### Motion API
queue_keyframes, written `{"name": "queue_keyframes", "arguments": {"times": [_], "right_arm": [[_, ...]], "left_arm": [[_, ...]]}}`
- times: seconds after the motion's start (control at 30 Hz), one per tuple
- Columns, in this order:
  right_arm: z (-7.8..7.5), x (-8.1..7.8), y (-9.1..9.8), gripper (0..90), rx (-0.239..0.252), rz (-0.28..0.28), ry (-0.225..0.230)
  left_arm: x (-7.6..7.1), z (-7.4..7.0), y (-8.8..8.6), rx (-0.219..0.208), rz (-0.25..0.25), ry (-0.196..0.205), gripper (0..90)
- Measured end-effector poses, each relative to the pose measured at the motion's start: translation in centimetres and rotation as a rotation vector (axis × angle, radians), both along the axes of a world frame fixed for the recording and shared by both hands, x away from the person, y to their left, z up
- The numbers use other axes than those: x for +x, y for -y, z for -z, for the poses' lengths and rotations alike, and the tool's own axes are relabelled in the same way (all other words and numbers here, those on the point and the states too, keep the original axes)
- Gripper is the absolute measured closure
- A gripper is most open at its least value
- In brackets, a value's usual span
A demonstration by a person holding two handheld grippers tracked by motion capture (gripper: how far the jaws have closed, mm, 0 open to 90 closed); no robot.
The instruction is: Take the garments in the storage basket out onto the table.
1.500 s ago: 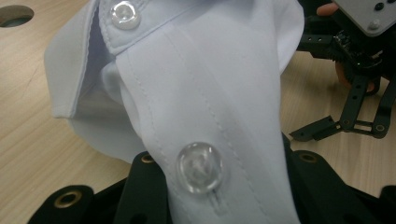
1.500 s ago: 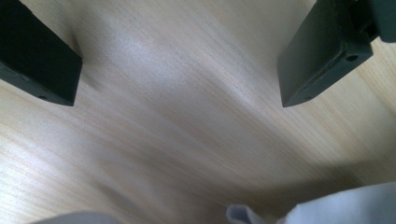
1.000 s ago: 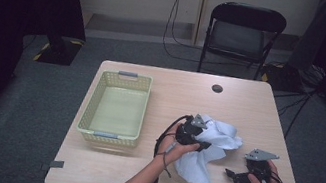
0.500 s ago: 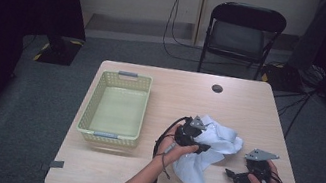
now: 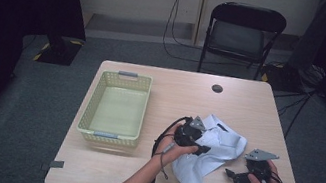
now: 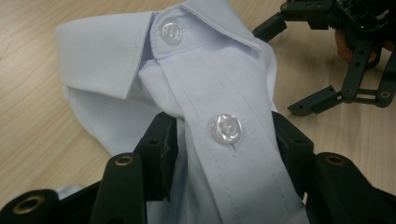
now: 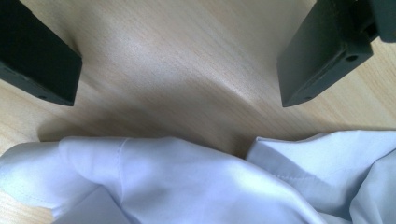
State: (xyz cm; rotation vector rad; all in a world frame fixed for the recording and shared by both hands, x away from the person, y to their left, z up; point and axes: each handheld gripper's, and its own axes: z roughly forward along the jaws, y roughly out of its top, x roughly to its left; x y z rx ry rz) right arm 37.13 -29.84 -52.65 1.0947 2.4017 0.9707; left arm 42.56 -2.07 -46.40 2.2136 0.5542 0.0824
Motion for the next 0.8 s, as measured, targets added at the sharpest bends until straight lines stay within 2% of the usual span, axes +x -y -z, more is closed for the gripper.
{"name": "queue_keyframes", "arguments": {"times": [0.2,0.43,0.7,0.8], "right_arm": [[0.0,0.0,0.0,0.0,0.0,0.0,0.0],[0.0,0.0,0.0,0.0,0.0,0.0,0.0],[0.0,0.0,0.0,0.0,0.0,0.0,0.0],[0.0,0.0,0.0,0.0,0.0,0.0,0.0]], "left_arm": [[-0.1,-0.3,-0.1,-0.005,-0.002,0.013,36.2],[-0.1,-0.8,-0.5,-0.014,-0.033,0.005,9.8],[-0.3,-1.5,-1.2,-0.038,-0.03,0.002,2.6],[-0.4,-1.7,-1.4,-0.026,-0.029,0.004,2.2]]}}
